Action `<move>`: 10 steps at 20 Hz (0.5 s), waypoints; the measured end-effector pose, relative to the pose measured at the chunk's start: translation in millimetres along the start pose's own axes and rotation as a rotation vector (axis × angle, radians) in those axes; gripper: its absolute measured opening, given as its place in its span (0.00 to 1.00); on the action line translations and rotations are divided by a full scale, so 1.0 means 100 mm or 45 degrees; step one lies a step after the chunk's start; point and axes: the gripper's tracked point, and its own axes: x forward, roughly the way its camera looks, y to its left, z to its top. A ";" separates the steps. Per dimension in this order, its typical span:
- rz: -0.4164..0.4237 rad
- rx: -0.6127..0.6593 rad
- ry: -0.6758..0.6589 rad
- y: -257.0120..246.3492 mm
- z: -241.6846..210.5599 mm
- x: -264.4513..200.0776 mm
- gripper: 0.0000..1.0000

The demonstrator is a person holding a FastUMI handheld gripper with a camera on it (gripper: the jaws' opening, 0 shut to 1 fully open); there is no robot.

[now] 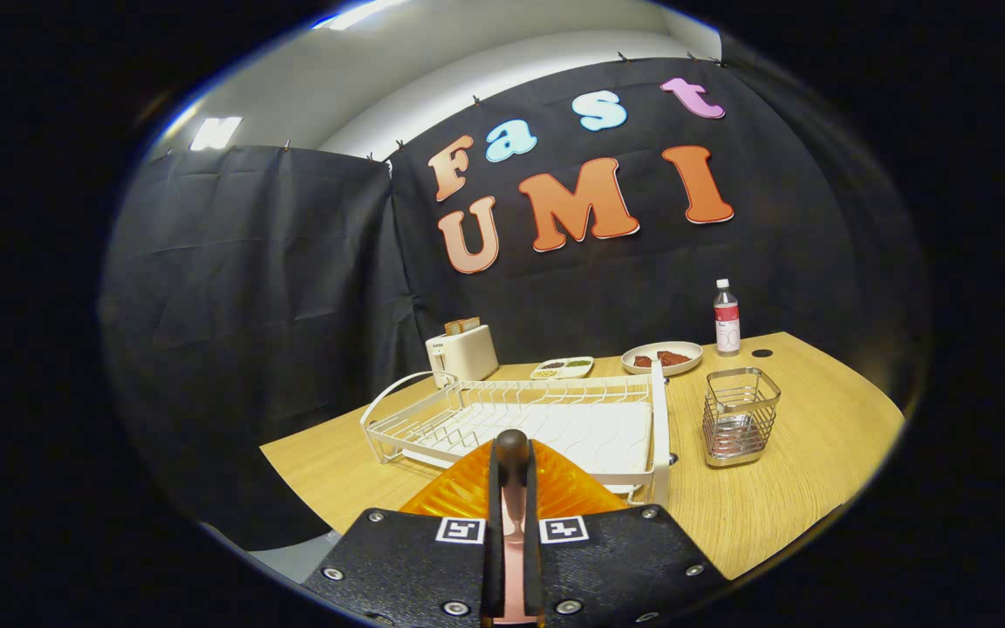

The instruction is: Take the plate from the dish rack, then take the spoon from the basket and place it into the plate.

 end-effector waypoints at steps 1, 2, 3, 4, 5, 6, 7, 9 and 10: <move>0.010 0.016 0.002 -0.03 -0.03 -0.05 0.08; 0.019 0.032 0.009 -0.06 -0.06 -0.09 0.08; 0.029 0.045 0.018 -0.08 -0.08 -0.13 0.08; 0.034 0.058 0.025 -0.11 -0.11 -0.16 0.08; 0.044 0.062 0.036 -0.12 -0.14 -0.20 0.09; 0.035 0.064 0.046 -0.16 -0.18 -0.23 0.11; 0.028 0.061 0.059 -0.19 -0.22 -0.24 0.12; -0.032 0.031 0.081 -0.30 -0.31 -0.24 0.14; -0.045 0.020 0.076 -0.33 -0.31 -0.24 0.18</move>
